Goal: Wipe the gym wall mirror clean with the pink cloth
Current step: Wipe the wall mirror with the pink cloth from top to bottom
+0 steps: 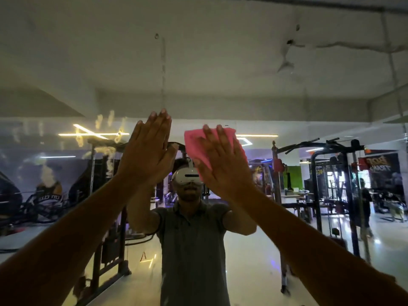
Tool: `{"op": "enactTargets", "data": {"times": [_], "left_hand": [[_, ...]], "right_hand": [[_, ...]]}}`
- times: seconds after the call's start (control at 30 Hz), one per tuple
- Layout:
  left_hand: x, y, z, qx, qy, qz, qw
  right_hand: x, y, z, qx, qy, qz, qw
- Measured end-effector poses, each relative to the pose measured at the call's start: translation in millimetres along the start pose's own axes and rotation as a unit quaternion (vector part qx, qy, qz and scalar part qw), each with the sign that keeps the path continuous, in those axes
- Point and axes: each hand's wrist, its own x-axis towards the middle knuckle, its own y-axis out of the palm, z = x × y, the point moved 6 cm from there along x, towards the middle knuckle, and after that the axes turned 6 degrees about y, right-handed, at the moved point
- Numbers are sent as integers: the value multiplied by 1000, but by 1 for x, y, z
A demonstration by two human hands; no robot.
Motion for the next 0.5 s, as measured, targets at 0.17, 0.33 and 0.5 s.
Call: {"op": "enactTargets", "data": {"times": [0.17, 0.33, 0.5], "left_hand": [[-4, -7, 18, 8, 24, -9, 1000], [-5, -12, 38, -8, -6, -29, 1000], [-14, -15, 44, -9, 22, -10, 1000]], "right_hand": [[41, -28, -49, -10, 61, -44, 997], [95, -22, 35, -47, 68, -44, 996], [-5, 8, 39, -15, -8, -10, 1000]]}}
